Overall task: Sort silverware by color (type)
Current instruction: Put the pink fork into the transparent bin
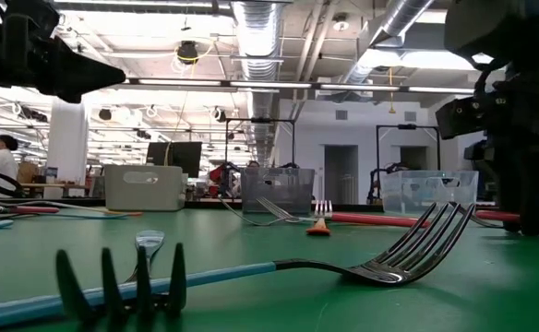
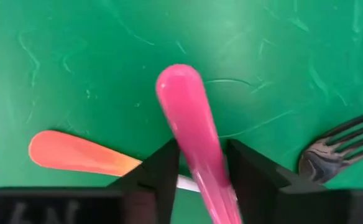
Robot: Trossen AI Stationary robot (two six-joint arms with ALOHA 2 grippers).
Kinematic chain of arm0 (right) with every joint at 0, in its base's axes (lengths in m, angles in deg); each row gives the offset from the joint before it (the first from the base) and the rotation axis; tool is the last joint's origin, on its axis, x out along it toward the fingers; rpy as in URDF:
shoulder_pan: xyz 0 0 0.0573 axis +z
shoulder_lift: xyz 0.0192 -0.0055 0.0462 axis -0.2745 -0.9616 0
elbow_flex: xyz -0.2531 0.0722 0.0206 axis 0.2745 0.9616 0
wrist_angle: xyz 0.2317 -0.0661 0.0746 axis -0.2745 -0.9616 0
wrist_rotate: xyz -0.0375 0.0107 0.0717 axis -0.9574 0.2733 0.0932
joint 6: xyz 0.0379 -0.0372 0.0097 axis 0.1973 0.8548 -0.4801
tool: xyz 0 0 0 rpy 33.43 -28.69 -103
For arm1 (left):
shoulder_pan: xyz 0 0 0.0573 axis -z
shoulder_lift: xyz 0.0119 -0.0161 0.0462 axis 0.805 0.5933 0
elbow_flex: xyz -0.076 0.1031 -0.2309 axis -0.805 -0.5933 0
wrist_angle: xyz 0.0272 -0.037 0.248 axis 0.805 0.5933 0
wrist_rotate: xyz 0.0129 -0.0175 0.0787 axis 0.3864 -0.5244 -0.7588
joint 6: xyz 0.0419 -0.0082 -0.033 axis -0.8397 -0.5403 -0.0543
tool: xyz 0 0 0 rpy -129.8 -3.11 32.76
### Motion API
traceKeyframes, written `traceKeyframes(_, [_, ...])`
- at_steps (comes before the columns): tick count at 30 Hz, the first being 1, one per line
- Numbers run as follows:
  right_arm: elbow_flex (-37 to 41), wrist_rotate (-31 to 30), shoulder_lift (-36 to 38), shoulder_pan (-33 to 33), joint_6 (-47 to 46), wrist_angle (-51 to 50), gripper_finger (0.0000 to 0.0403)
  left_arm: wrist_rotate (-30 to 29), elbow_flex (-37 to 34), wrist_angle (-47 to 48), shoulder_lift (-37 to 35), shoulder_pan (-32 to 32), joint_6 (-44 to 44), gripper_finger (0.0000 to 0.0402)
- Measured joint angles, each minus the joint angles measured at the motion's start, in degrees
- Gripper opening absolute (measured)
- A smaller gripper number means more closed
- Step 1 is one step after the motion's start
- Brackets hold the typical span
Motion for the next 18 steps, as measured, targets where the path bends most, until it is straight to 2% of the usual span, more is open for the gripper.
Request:
traceKeyframes(3, [0.1,-0.1,1.3,-1.0,1.4,0.1,0.0076,0.0,0.0,-0.3,0.0,0.0,1.9,0.0064])
traceKeyframes(5, [-0.2,-1.7,2.8,-1.5,2.1,-0.4,0.0068,0.0,0.0,-0.9,0.0,0.0,3.3,0.0064])
traceKeyframes(7, [-0.7,-6.4,4.6,-2.3,3.3,-0.3,0.0068,0.1,0.0,-1.3,0.0,0.0,4.3,0.0064])
traceKeyframes(9, [-2.1,-13.1,7.6,-3.4,4.6,-0.2,0.0043,0.1,0.0,-1.7,0.0,0.0,4.8,0.0064])
traceKeyframes(12, [-3.7,-21.3,11.8,-6.4,9.0,0.8,0.0037,0.0,0.0,-2.6,0.2,0.0,5.0,0.0064])
traceKeyframes(16, [-5.3,-34.5,17.9,-15.5,17.2,7.1,0.0038,-0.1,0.0,-2.7,0.3,0.0,5.0,0.0064])
traceKeyframes(18, [-5.2,-36.3,20.5,-22.2,21.2,12.3,0.0038,-0.5,0.0,-2.8,0.3,0.0,5.0,0.0064])
